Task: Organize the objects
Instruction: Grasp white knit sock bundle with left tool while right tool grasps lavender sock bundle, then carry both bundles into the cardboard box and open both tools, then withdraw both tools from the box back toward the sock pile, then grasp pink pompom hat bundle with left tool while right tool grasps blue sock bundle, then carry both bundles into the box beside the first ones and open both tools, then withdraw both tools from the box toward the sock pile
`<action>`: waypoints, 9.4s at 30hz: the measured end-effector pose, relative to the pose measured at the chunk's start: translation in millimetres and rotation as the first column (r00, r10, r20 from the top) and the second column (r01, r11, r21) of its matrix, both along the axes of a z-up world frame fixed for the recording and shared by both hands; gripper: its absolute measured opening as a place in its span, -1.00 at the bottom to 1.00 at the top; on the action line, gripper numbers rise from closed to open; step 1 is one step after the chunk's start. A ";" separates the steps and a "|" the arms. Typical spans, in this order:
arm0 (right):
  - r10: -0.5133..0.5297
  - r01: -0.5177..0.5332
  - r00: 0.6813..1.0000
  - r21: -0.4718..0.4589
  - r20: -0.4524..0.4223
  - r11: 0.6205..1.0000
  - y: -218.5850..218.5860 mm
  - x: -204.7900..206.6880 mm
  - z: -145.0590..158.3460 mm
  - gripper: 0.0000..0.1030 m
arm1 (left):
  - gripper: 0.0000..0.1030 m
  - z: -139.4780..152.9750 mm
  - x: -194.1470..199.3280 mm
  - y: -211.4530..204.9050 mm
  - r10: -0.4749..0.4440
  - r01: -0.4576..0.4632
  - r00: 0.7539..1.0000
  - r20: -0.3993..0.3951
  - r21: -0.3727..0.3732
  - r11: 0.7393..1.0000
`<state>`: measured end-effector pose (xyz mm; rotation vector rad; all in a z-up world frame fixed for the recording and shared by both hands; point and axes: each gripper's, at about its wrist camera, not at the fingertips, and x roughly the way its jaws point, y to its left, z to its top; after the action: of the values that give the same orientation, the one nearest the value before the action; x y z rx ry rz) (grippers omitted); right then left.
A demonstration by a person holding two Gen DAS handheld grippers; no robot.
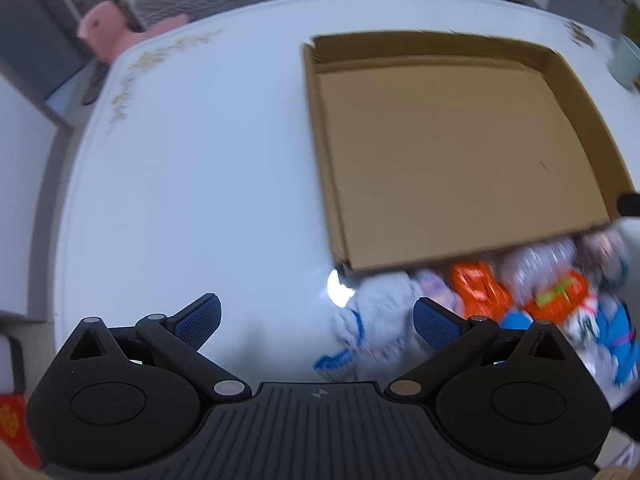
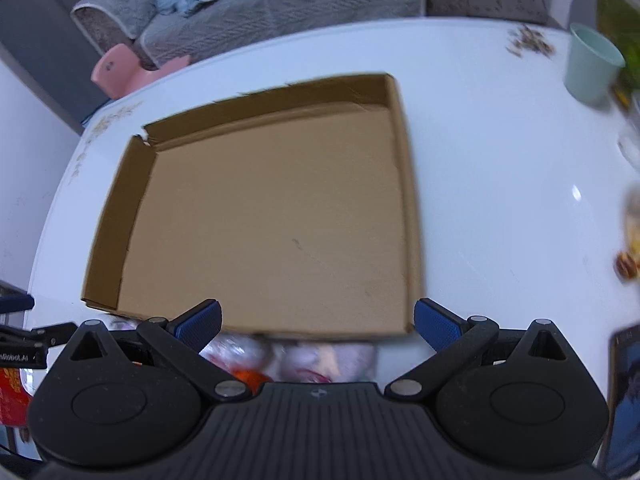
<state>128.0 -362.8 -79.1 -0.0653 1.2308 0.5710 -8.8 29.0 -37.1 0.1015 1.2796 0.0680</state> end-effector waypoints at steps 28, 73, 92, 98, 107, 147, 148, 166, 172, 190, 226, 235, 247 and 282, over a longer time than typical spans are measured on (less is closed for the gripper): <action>0.082 -0.094 0.990 -0.110 -0.115 0.989 51.8 -19.5 -39.1 0.08 | -0.13 -52.8 -13.6 -5.1 -0.121 0.119 0.991 -0.054 -0.051 0.992; 0.135 -0.144 0.988 0.129 0.074 0.981 140.0 78.6 2.6 0.08 | -0.14 -33.4 134.9 -27.1 0.037 -0.016 0.975 0.220 -0.098 0.995; 0.126 -0.127 0.992 0.053 0.004 0.991 191.0 81.2 -31.7 0.21 | 0.30 -45.0 139.2 -35.2 0.020 0.000 0.957 0.290 -0.070 0.998; 0.104 -0.106 0.994 0.082 0.021 0.991 176.4 79.4 -16.8 0.53 | 0.50 -32.4 129.8 -38.7 0.001 0.014 0.953 0.305 -0.047 0.999; 0.112 -0.116 0.993 0.081 0.048 0.990 156.7 64.0 9.1 0.54 | 0.66 2.6 104.0 -26.6 0.037 -0.013 0.962 0.271 -0.088 0.996; 0.035 -0.035 0.999 0.002 0.006 0.999 17.4 -22.6 -11.0 0.70 | 0.22 -39.3 -166.2 1.0 0.358 -0.349 0.933 0.029 -0.159 0.923; 0.034 -0.034 0.999 0.003 0.004 0.999 19.7 -22.1 -11.5 0.70 | 0.20 -40.2 -165.2 -1.7 0.350 -0.341 0.936 0.035 -0.152 0.928; 0.168 -0.171 0.985 -0.053 -0.048 0.984 -10.5 -90.2 -14.6 0.58 | -0.11 -44.5 -147.1 -23.2 0.250 -0.236 0.962 0.105 -0.131 0.963; 0.224 -0.230 0.972 -0.097 -0.069 0.968 8.1 -91.8 -28.2 0.40 | -0.16 -43.4 -147.1 -24.0 0.242 -0.225 0.964 0.110 -0.146 0.963; 0.236 -0.239 0.970 -0.072 -0.052 0.968 4.9 -91.6 -24.2 -0.23 | -0.20 -21.7 -163.3 -26.5 0.243 -0.212 0.960 0.142 -0.200 0.957; 0.049 -0.054 0.998 0.201 0.028 0.978 -30.9 -64.0 27.0 -0.27 | -0.19 44.1 -133.3 -43.5 0.156 -0.087 0.946 0.284 -0.243 0.966; 0.001 -0.055 0.985 0.317 0.170 0.947 2.3 -22.0 82.4 -0.27 | -0.19 70.3 -31.0 -70.9 0.032 0.043 0.928 0.370 -0.192 0.980; 0.080 -0.122 0.987 0.334 0.136 0.935 119.0 31.0 28.4 -0.27 | -0.19 -20.4 67.7 -46.8 -0.031 0.060 0.963 0.269 -0.099 0.993; 0.058 -0.080 0.994 0.248 0.097 0.965 88.8 15.9 30.9 0.41 | 0.44 -38.2 56.0 -45.7 0.002 0.019 0.984 0.178 -0.120 0.993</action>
<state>143.9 -274.0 -48.2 0.0802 1.0643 0.7738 47.2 -16.7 -75.4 -0.0040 1.1015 -0.0085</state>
